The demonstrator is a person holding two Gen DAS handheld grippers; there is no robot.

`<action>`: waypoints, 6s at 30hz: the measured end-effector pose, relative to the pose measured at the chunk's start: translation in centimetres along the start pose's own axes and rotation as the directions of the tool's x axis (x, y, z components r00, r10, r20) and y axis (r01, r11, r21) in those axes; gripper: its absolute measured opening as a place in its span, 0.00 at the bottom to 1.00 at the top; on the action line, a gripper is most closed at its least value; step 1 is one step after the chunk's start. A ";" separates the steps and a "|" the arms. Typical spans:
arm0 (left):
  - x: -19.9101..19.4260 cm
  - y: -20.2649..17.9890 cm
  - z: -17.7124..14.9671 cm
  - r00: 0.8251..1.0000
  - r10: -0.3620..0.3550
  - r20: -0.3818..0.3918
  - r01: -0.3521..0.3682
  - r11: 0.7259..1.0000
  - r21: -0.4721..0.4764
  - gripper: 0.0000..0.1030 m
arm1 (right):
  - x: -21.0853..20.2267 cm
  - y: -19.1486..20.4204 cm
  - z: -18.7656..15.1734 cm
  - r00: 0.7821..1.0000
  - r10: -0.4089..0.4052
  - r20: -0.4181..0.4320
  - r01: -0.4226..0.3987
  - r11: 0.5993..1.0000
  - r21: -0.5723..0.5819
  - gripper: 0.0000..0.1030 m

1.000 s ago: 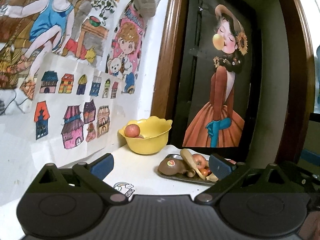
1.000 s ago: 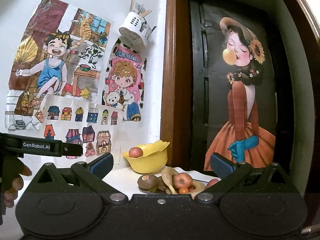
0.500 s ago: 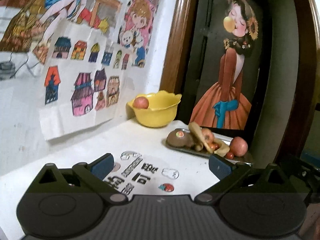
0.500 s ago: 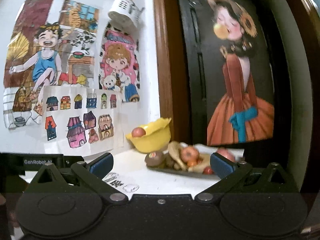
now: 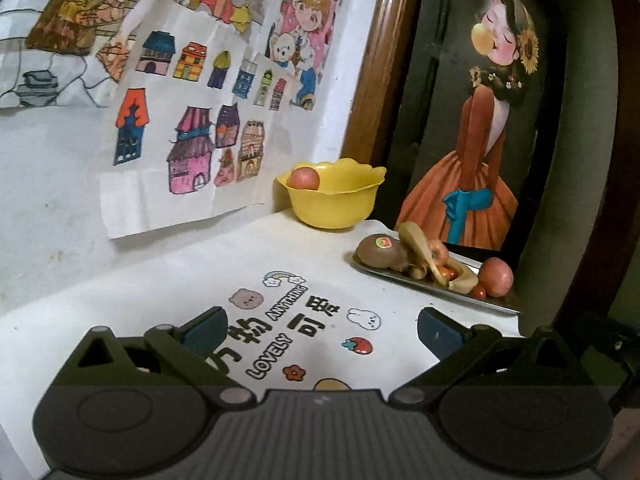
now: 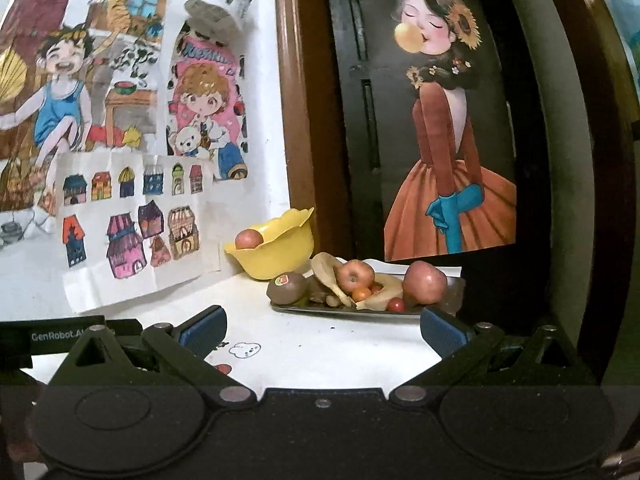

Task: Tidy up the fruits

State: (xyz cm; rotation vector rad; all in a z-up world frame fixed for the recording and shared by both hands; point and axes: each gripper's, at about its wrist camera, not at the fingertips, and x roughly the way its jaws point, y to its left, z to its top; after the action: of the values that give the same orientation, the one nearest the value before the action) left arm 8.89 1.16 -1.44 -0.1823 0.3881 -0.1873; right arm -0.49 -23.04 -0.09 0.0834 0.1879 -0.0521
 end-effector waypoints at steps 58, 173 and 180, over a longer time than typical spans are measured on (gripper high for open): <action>-0.2 2.2 -2.3 0.999 0.028 -0.023 -0.028 0.999 0.034 1.00 | 3.3 1.4 -3.2 0.985 0.002 -0.170 0.011 0.997 0.075 0.99; 1.1 1.6 -2.7 0.992 -0.036 -0.121 0.039 0.999 0.024 1.00 | 4.5 0.4 -3.7 0.965 0.014 -0.262 0.023 0.990 0.137 0.99; 1.2 1.2 -2.9 0.994 -0.021 -0.111 0.025 0.999 0.034 1.00 | 4.5 0.5 -3.9 0.964 0.011 -0.266 0.027 0.990 0.139 0.99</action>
State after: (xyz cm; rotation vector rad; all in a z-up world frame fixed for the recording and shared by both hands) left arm 9.00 1.62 -4.72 -0.1415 0.4926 -0.2273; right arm 3.24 -22.43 -4.67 0.2316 0.4545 -0.0620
